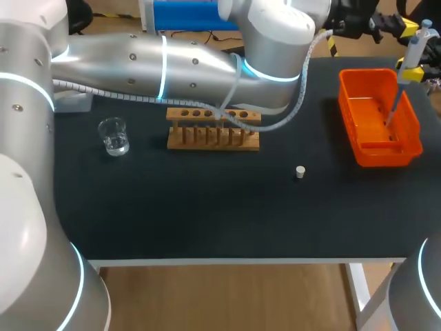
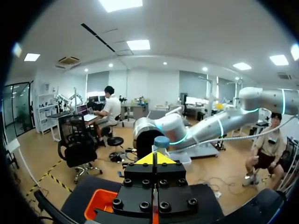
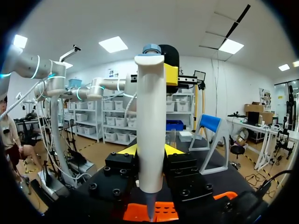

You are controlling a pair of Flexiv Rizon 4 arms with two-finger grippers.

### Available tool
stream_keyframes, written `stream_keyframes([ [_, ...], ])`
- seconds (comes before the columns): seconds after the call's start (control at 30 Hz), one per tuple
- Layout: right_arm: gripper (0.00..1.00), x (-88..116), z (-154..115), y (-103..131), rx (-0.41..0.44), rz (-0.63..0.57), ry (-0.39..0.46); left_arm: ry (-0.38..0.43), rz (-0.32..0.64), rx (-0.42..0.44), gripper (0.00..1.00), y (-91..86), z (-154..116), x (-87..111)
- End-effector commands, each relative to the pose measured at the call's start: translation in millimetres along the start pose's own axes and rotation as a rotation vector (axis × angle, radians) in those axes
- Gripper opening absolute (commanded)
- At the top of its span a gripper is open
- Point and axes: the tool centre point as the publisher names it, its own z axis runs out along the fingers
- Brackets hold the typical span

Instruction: Invert the test tube, pick up the pipette, mount the tip to pipette, aspirate from beaker and dispense into the tube, eject the tip, return the pipette, and cap with the stopper.

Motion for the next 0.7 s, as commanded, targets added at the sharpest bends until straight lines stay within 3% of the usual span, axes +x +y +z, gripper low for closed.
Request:
stream_keyframes([
  [0.03, 0.0, -1.9, -1.7, 3.7, 0.0, 0.0, 0.006, -0.004, -0.002, 0.003, 0.0, 7.8, 5.2, 0.7],
  [0.7, 0.0, -1.9, -1.7, 3.7, 0.0, 0.0, 0.006, -0.042, 0.007, 0.005, 0.0, 15.1, 3.3, 0.9],
])
